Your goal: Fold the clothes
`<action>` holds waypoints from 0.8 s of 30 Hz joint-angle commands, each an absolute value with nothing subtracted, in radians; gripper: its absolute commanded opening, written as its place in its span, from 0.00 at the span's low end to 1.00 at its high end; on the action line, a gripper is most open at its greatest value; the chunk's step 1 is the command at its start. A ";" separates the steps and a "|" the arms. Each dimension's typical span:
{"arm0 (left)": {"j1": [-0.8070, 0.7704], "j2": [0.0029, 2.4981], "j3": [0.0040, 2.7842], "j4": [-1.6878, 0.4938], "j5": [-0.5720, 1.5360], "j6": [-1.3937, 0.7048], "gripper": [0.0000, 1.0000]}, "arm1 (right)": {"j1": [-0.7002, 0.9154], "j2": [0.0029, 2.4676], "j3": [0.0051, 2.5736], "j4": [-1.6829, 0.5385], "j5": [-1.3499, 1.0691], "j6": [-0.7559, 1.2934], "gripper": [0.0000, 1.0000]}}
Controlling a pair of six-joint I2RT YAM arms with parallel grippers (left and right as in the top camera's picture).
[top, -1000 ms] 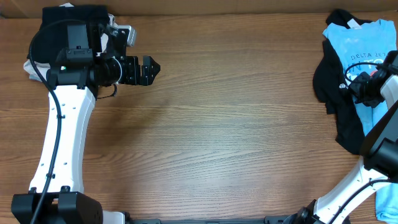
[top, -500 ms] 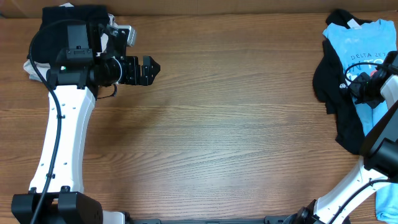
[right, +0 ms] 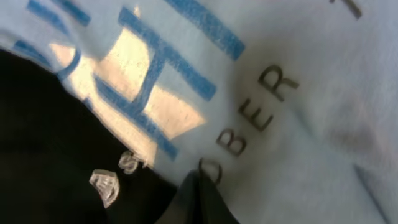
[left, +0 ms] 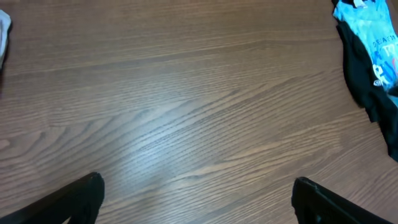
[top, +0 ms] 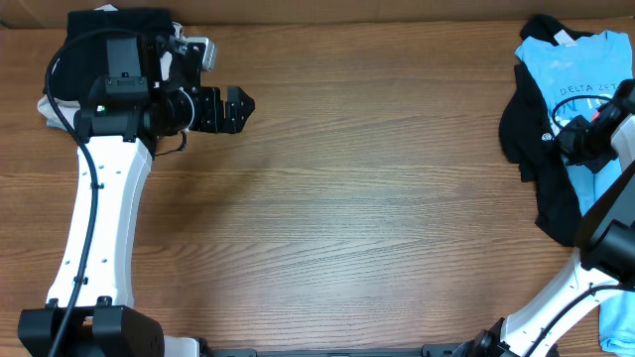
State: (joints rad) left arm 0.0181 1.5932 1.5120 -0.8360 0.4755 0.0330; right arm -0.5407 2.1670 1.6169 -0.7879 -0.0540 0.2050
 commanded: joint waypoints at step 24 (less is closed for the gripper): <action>0.010 1.576 1.542 -0.836 0.468 0.038 0.93 | -0.539 2.251 1.734 -0.861 -0.074 0.193 0.78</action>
State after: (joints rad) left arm 0.0181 1.5932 1.5124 -0.8379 0.4744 0.0330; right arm -0.5407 2.2200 1.7405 -0.8738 -0.0856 0.2012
